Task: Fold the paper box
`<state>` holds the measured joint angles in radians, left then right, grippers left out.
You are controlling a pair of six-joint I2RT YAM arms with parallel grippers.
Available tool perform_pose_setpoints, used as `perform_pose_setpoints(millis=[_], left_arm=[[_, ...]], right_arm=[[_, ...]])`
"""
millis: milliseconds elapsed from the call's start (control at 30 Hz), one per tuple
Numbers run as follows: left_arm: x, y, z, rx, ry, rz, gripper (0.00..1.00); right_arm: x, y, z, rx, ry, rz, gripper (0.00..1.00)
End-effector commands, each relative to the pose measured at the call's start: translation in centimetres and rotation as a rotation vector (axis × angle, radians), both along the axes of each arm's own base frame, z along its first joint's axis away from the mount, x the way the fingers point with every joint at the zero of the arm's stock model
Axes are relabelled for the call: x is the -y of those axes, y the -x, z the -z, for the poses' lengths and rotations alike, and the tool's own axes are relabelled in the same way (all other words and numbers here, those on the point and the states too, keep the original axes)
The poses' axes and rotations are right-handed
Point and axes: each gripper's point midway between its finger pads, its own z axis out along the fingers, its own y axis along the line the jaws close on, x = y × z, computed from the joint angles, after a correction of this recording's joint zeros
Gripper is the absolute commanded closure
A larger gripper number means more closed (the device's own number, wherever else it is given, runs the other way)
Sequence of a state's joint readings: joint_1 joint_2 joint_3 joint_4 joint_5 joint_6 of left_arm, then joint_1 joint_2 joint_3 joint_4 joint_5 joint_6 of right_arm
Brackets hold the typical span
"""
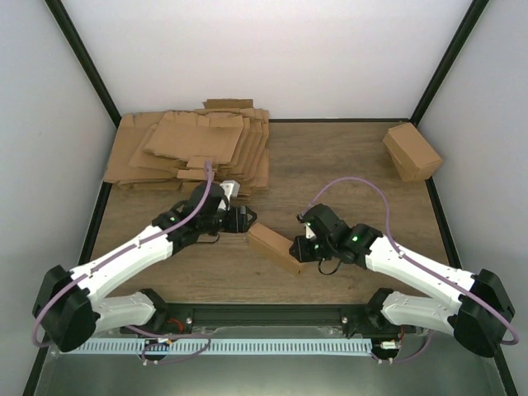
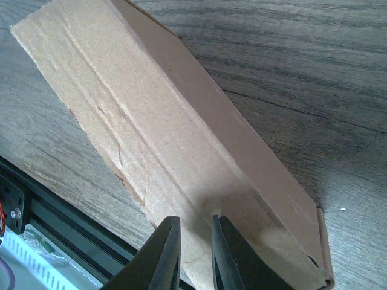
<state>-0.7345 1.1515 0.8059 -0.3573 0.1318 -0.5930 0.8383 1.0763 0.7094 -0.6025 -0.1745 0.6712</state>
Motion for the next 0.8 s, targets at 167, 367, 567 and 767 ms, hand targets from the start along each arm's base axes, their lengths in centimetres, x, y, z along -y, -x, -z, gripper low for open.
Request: perform_pose_setpoints(millis=[167,367,567,767], left_arm=[[0.6,0.1,3.8,-0.134,0.107,0.079,0.58],[0.0,1.8,7.6,-0.215,0.114,0.081,0.78],[-1.7,2.0,10.4,-0.242,0.015,0.038,0.81],[-1.3,1.2,9.2,-0.207,0.012,0.043,0.79]], right_arm=[[1.2,0.3,1.2,-0.022,0.055,0.037,0.83],[1.3,0.1,1.4,-0.023,0.067,0.044,0.83],[1.6,-0.2,1.2,-0.017,0.08,0.067,0.83],[1.3,-1.0,-2.0,0.048,0.03,0.09,0.72]])
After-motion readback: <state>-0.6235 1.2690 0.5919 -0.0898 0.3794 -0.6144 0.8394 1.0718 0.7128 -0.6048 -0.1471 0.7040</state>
